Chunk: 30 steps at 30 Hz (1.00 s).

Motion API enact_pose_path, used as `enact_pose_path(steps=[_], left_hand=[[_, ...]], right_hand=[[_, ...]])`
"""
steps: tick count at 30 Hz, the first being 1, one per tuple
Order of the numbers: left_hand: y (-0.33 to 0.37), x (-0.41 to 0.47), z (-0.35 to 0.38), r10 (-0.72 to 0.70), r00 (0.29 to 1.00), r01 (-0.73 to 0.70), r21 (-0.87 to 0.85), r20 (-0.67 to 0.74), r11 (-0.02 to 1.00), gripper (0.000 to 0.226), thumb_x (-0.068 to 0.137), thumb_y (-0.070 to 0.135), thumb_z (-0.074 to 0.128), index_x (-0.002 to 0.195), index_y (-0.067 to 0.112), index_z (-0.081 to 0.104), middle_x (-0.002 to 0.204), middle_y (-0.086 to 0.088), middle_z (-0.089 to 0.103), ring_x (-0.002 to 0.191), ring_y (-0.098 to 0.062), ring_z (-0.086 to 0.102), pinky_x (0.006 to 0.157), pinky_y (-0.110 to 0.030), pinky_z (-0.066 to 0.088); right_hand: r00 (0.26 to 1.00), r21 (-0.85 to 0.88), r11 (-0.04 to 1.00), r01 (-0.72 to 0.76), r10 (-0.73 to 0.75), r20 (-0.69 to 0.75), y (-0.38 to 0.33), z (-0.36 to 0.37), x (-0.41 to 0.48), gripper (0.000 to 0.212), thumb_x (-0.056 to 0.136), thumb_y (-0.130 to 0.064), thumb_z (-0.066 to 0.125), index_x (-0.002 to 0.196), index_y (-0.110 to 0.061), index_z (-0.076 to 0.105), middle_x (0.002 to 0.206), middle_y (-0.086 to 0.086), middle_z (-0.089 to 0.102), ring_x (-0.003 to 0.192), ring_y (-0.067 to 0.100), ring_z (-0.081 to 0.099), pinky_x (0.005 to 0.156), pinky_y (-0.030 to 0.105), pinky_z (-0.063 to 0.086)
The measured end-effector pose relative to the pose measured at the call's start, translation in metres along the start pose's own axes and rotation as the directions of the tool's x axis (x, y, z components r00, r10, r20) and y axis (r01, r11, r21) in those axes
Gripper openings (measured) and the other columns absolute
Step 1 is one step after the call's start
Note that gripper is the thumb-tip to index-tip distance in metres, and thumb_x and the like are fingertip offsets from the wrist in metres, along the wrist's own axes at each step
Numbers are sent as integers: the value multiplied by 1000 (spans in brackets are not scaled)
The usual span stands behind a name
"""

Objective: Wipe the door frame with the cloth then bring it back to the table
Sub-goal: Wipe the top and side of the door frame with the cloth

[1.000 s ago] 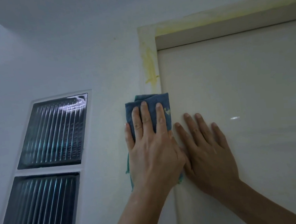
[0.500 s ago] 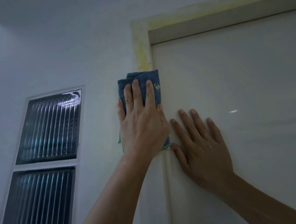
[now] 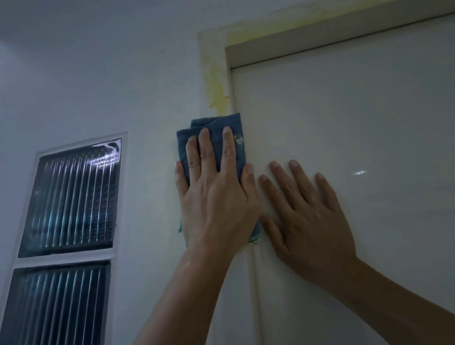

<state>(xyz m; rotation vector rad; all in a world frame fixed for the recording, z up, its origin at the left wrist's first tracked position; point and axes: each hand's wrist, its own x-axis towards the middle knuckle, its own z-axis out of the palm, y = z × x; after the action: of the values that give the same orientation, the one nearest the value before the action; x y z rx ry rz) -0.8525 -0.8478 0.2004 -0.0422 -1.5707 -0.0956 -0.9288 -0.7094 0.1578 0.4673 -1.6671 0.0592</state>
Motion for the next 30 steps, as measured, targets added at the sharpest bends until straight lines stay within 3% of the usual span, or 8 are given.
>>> enact_pose_path(steps=[7, 15, 20, 26, 30], left_hand=[[0, 48, 0, 16, 999, -16, -5, 31, 1000, 64, 100, 44, 25, 154, 28, -5, 163, -4, -6, 149, -22, -10, 120, -46, -3], [-2, 0, -2, 20, 999, -21, 32, 46, 999, 70, 86, 48, 7, 151, 31, -11, 162, -5, -10, 147, -23, -15, 116, -43, -8], [2, 44, -2, 17, 999, -20, 50, 49, 999, 70, 90, 44, 18, 153, 28, -7, 163, -6, -8, 149, -24, -11, 118, -46, -4], [4, 29, -6, 19, 999, -19, 18, 27, 1000, 77, 79, 48, -1, 154, 30, -4, 163, -4, -6, 149, -24, -11, 114, -42, -10], [6, 53, -4, -5, 1000, 5, 13, 15, 1000, 70, 87, 42, 14, 154, 28, -1, 163, -7, -2, 149, -26, -7, 116, -45, -6]], right_hand=[[1000, 9, 1000, 22, -22, -1, 7, -3, 19, 63, 101, -56, 13, 158, -29, 20, 167, -4, 12, 155, 19, 2, 123, 51, 12], [999, 0, 999, 41, -41, -5, 12, -3, 29, 62, 100, -58, 16, 155, -31, 30, 166, -4, 18, 154, 22, 10, 122, 53, 17], [999, 7, 999, 50, -50, -18, 16, -6, 47, 63, 99, -59, 12, 153, -34, 33, 164, -6, 22, 154, 22, 11, 121, 54, 18], [998, 8, 998, 64, -63, -25, 24, -7, 50, 61, 99, -62, 13, 152, -38, 34, 164, -8, 23, 154, 23, 13, 120, 56, 20], [997, 8, 998, 68, -68, -25, 25, -8, 57, 63, 99, -63, 12, 152, -39, 34, 164, -7, 24, 154, 23, 13, 119, 54, 18]])
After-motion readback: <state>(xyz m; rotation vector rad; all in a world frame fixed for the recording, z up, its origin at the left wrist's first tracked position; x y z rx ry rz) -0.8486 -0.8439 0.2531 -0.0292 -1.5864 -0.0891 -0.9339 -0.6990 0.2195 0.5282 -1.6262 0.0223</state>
